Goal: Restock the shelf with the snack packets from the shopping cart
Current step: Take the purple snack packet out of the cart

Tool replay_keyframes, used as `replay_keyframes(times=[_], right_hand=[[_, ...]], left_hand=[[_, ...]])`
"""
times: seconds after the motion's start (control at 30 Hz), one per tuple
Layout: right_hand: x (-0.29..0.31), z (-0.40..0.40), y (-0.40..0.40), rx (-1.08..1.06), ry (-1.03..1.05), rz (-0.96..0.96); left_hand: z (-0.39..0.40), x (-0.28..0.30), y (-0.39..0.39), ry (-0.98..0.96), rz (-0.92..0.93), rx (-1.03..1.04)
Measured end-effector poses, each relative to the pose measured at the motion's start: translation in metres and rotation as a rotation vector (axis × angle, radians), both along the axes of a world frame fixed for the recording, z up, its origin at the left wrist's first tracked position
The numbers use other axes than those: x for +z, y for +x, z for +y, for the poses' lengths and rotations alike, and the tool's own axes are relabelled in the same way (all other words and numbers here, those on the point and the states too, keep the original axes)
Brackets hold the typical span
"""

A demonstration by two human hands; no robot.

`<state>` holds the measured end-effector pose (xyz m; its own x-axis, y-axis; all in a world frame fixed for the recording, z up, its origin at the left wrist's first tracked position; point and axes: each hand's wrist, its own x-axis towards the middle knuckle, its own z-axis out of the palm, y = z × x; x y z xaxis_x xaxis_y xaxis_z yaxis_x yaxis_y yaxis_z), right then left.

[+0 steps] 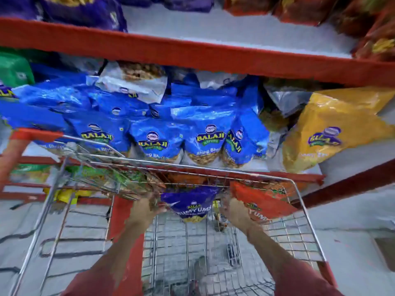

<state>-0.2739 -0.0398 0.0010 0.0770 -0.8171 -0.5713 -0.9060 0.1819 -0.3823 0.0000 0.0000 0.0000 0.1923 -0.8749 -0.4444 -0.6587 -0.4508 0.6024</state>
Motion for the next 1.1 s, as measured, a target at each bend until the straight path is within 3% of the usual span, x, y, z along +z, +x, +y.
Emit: replay_keyframes(times=[0.17,0.27,0.43,0.63,0.83,1.1], right_hand=[[-0.031,-0.021,0.008,-0.185,0.034,-0.332],[-0.042,-0.027,0.011,-0.252,0.049,-0.342],[-0.045,-0.018,0.015,-0.264,-0.048,-0.37],[0.002,0.008,0.02,-0.204,-0.271,-0.414],[0.072,0.026,0.02,-0.121,-0.468,-0.523],[0.185,0.021,0.027,-0.121,-0.595,-0.776]], left_hand=[[-0.015,-0.026,-0.018,0.055,0.069,0.064],[-0.017,-0.038,-0.026,0.024,0.156,0.186],[-0.013,-0.031,-0.036,-0.026,0.143,0.373],[0.007,0.005,-0.025,-0.213,0.143,0.288],[0.021,0.069,-0.013,-0.437,0.448,0.349],[0.003,0.196,-0.016,-0.689,0.726,0.219]])
